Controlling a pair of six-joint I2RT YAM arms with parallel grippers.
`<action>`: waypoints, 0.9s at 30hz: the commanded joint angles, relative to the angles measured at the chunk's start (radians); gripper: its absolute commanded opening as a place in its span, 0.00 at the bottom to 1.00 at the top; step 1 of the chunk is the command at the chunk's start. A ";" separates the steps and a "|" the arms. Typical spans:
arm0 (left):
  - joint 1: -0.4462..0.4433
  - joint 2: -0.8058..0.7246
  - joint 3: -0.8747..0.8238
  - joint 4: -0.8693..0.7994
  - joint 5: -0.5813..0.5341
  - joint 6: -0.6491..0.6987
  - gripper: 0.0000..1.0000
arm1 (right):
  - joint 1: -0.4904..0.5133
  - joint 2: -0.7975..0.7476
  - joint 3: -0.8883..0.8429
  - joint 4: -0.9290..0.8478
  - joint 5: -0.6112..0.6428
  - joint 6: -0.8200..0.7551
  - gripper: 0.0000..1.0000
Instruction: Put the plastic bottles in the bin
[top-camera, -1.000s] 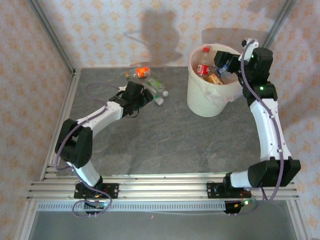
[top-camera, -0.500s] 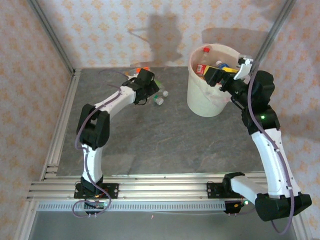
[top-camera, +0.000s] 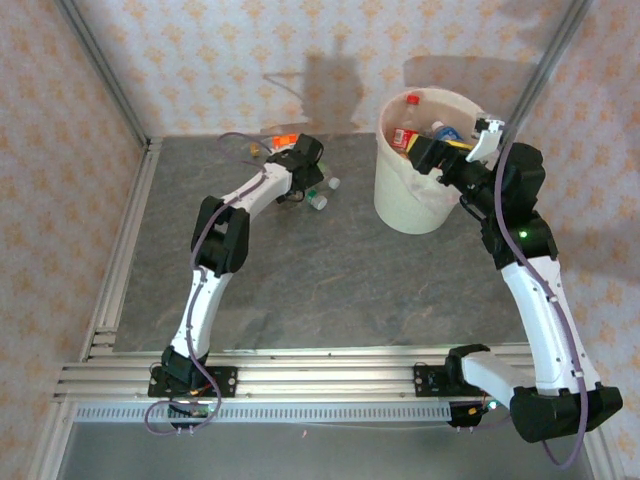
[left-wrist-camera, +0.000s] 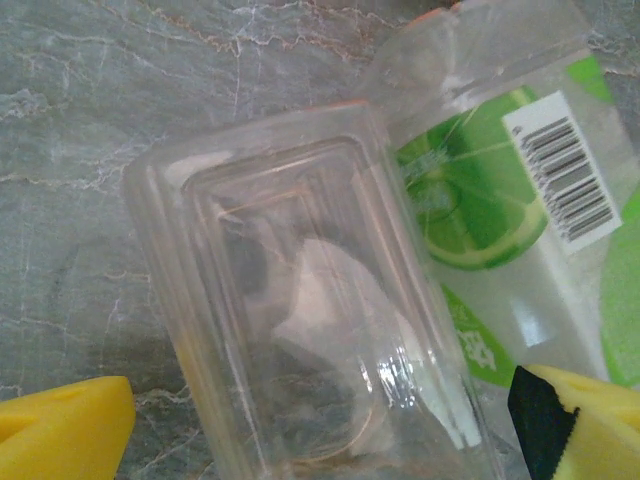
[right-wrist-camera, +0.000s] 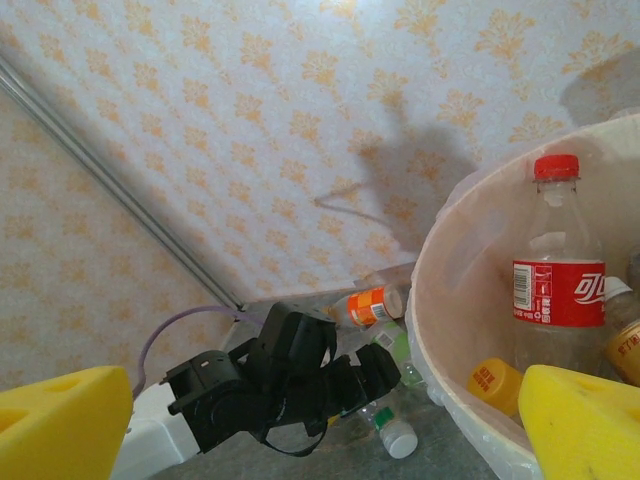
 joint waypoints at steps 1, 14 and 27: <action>0.008 0.003 0.040 -0.071 -0.036 0.011 0.95 | 0.007 0.001 0.004 -0.009 0.014 0.013 0.99; -0.006 -0.234 -0.381 0.131 0.062 0.060 0.84 | 0.007 0.039 0.016 -0.018 0.015 0.032 0.99; -0.047 -0.315 -0.591 0.206 0.101 0.126 0.79 | 0.007 0.049 0.015 -0.020 0.025 0.036 0.99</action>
